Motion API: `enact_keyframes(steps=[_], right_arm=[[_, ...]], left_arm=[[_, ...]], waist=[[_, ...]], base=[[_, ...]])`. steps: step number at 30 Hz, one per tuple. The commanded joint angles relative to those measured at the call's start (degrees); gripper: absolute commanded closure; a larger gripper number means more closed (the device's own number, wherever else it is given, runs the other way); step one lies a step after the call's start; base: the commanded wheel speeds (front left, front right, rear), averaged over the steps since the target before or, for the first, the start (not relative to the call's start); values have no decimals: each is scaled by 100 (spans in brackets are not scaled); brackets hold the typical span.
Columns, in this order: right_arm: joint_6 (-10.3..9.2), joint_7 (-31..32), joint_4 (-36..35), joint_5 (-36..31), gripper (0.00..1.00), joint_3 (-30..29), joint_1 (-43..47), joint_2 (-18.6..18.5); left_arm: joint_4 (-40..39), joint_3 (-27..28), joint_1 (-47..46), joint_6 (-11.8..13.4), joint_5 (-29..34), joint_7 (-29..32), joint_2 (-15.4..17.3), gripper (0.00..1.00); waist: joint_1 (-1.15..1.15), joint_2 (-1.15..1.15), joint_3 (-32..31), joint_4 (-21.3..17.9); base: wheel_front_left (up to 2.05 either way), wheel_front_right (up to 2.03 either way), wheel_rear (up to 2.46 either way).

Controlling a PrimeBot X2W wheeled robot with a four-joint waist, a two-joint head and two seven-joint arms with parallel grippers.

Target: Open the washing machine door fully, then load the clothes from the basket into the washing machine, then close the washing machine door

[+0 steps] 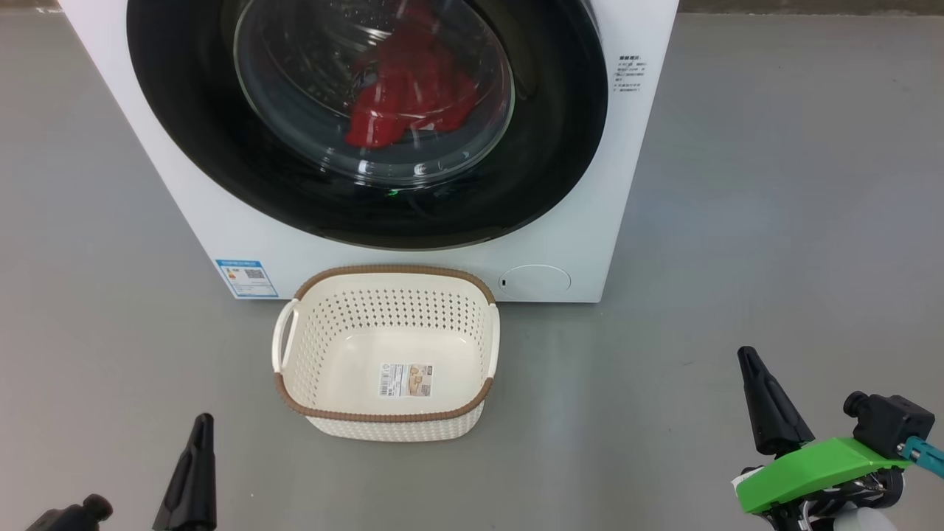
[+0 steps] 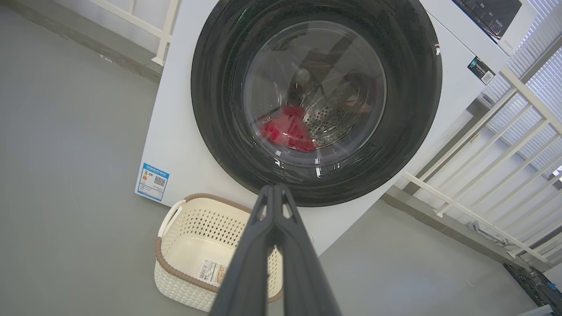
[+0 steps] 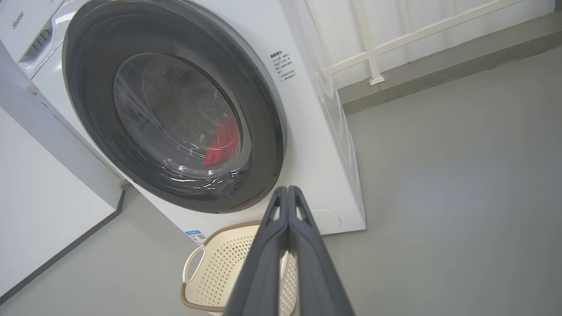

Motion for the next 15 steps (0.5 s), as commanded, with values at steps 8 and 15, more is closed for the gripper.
enact_keyframes(steps=[8,15], right_arm=[[-4,171,-128,560,100,-77,-107,7],[-5,290,-126,966,100,-128,-96,41]], left_arm=[[-27,185,-289,-6,-491,134,41,100],[37,252,-332,-7,-841,241,5,100]], waist=[[-1,0,-21,-35],[-1,0,-39,-63]], base=[[0,0,0],[0,0,0]])
